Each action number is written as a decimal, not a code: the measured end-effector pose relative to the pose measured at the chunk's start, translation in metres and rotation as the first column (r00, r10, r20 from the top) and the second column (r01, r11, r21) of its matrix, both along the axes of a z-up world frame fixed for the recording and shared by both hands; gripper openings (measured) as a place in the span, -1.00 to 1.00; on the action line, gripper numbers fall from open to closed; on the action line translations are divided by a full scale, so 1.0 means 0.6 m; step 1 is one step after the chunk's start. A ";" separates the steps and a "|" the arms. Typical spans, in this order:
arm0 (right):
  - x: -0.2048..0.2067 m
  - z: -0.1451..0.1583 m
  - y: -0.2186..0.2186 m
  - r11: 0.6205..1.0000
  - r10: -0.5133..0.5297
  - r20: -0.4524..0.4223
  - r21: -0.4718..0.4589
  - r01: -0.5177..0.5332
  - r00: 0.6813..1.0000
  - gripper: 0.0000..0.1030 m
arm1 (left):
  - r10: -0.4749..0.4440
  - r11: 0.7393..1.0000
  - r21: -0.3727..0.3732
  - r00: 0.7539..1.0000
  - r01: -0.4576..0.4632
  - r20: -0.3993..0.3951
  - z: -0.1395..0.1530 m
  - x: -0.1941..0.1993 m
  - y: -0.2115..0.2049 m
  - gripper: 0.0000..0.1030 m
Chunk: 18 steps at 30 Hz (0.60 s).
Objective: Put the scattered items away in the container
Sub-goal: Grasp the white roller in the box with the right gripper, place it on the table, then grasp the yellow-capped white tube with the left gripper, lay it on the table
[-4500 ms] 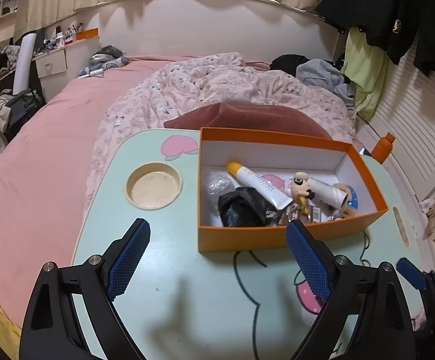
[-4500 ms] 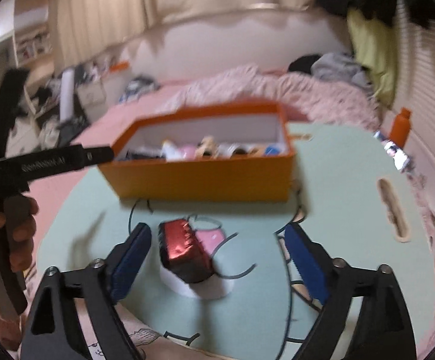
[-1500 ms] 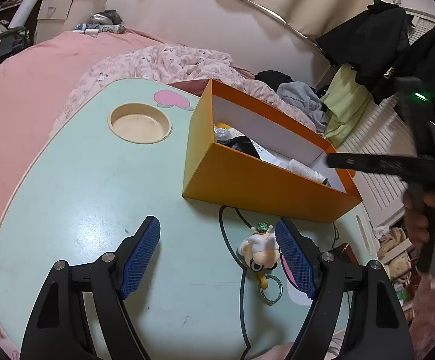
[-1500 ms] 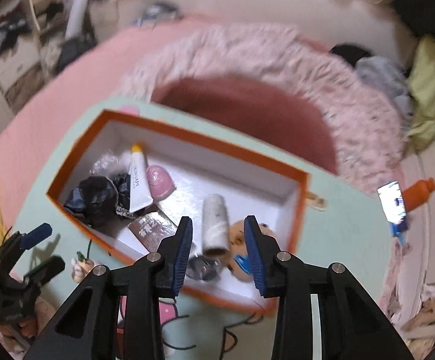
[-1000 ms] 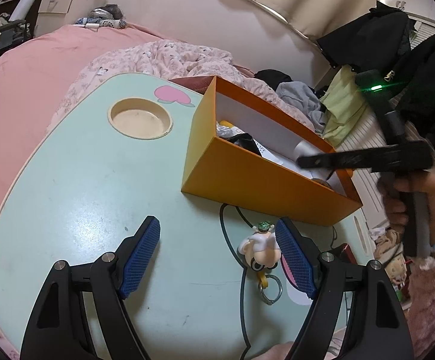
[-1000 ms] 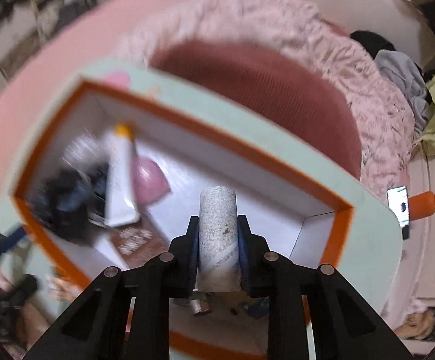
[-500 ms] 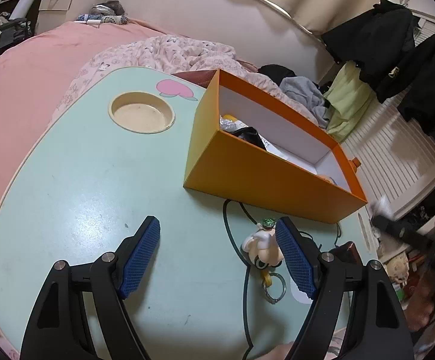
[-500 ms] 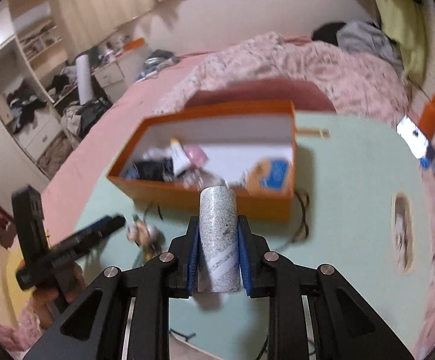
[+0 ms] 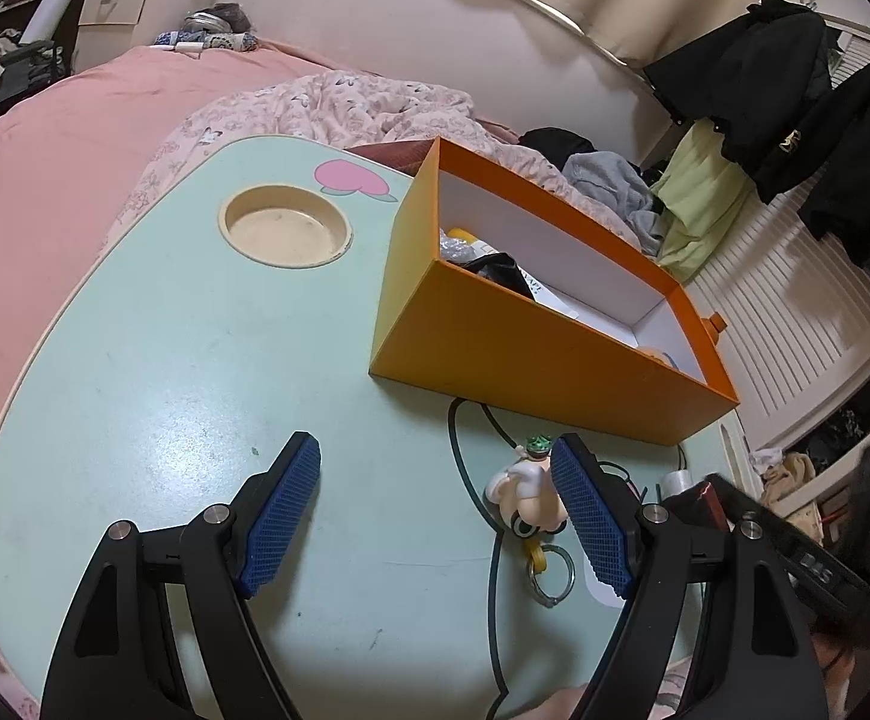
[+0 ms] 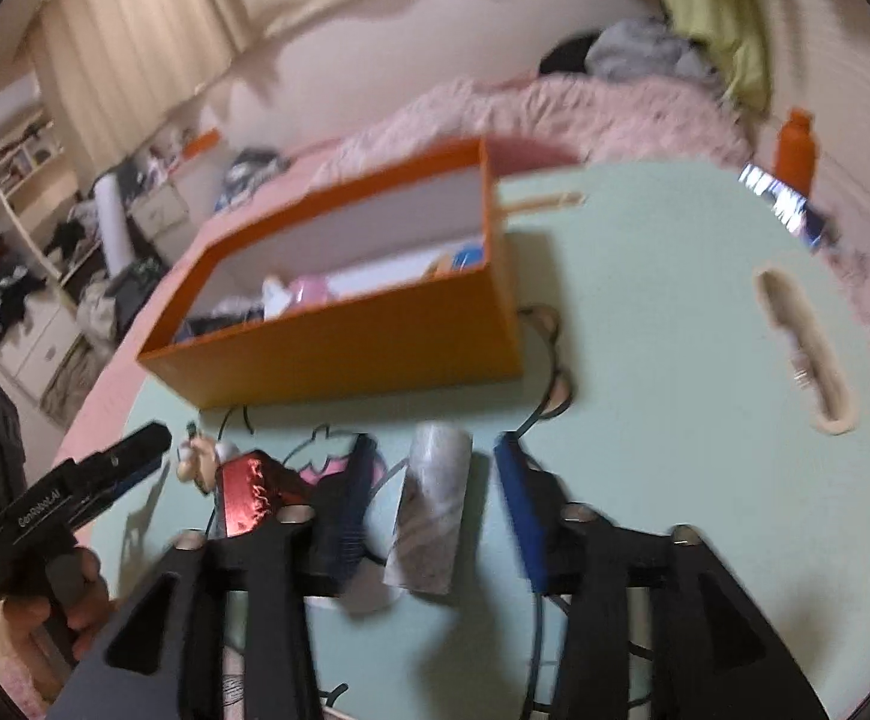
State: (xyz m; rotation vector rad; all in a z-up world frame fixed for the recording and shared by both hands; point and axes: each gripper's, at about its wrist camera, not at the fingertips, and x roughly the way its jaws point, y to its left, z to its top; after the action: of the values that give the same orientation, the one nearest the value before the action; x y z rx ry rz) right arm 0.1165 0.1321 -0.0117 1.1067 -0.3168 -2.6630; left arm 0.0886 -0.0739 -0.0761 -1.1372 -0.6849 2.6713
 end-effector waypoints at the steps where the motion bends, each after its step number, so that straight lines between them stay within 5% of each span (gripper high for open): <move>1: 0.012 0.005 0.001 1.000 -0.016 -0.036 0.005 0.017 0.999 0.14 | 0.000 1.000 -0.003 1.000 0.000 0.001 0.000 0.000 0.000 0.54; 5: 0.033 0.021 0.000 1.000 -0.003 -0.115 -0.003 0.003 0.993 0.16 | 0.012 0.999 -0.034 1.000 -0.012 -0.015 0.014 0.004 0.001 0.54; 7: 0.034 0.023 -0.004 1.000 0.008 -0.127 0.006 -0.007 0.992 0.16 | 0.023 0.997 -0.070 0.996 -0.029 -0.084 0.045 0.014 0.004 0.54; 10: 0.033 0.021 -0.013 0.999 0.025 -0.122 0.028 -0.021 0.992 0.16 | -0.023 0.982 -0.188 0.975 -0.019 -0.222 0.114 0.017 0.028 0.54; 12: 0.033 0.022 -0.019 0.998 0.033 -0.123 0.048 -0.027 0.992 0.18 | -0.086 0.963 -0.267 0.972 0.025 -0.220 0.147 -0.008 0.051 0.54; 15: 0.034 0.021 -0.021 0.997 0.030 -0.127 0.070 -0.022 0.991 0.32 | -0.204 0.927 -0.332 0.977 0.173 -0.060 0.171 -0.084 0.093 0.54; 18: 0.034 0.019 -0.019 0.998 0.048 -0.123 0.048 -0.043 0.991 0.38 | -0.300 0.867 -0.363 0.939 0.341 0.168 0.153 -0.164 0.133 0.54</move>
State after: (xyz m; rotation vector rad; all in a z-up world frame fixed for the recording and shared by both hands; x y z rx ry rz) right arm 0.1371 0.1208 -0.0002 0.9431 -0.2071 -2.6958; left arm -0.0097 0.0058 0.0160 -1.3528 0.0413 2.5256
